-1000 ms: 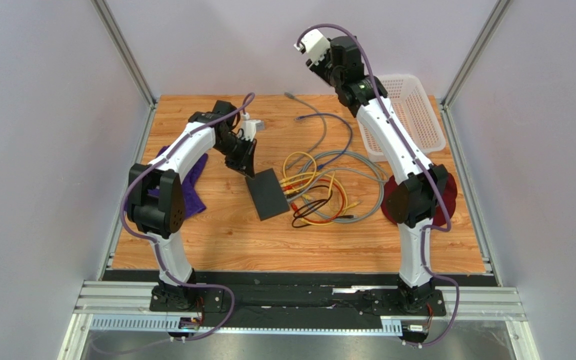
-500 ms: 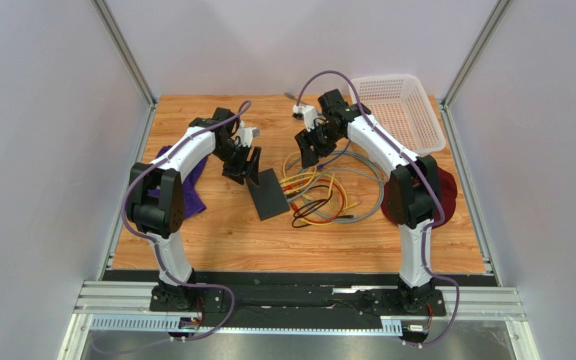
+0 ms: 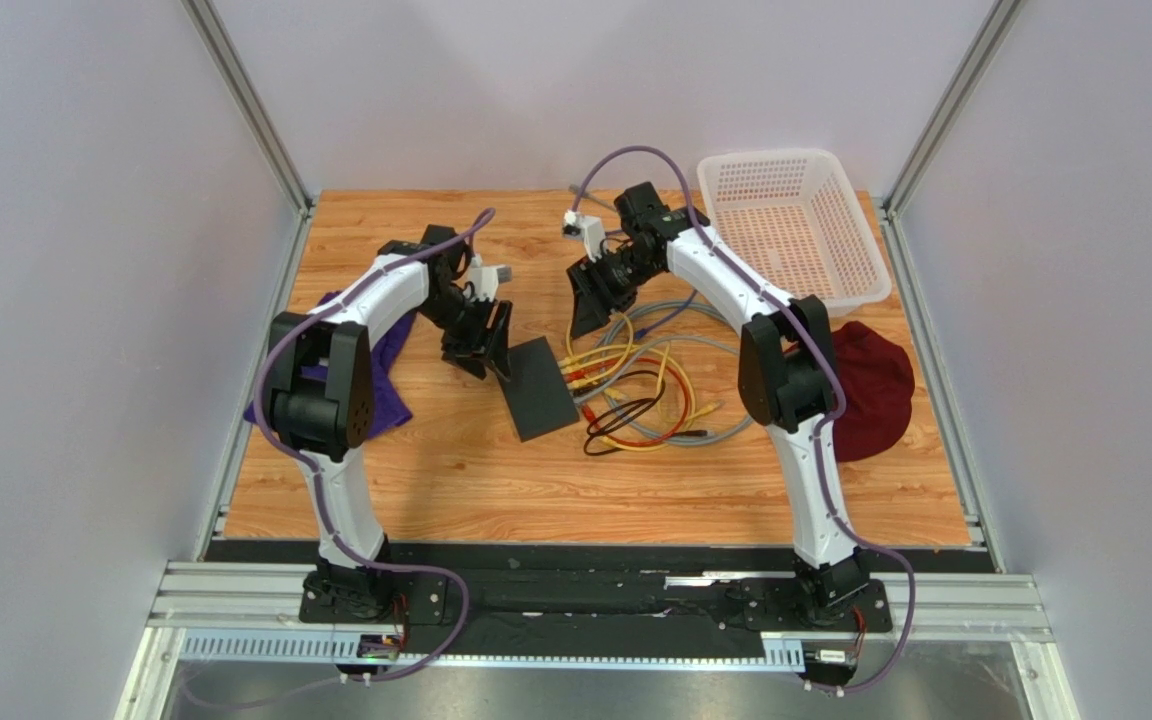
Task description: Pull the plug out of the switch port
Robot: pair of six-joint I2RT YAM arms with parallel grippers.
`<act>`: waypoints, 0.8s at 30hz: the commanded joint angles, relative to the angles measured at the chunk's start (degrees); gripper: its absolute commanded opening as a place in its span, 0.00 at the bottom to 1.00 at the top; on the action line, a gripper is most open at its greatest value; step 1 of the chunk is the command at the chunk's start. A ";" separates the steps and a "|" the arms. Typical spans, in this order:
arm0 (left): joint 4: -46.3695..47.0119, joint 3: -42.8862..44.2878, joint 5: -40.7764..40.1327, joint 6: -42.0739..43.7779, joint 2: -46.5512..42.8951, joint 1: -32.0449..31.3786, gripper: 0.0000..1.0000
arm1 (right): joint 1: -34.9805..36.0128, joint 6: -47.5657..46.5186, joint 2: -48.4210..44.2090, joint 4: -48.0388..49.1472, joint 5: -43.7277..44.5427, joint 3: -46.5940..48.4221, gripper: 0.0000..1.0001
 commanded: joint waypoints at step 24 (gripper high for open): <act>-7.79 12.40 4.47 4.87 14.81 0.34 0.52 | 9.26 -6.94 -4.34 -3.29 3.68 -12.89 0.58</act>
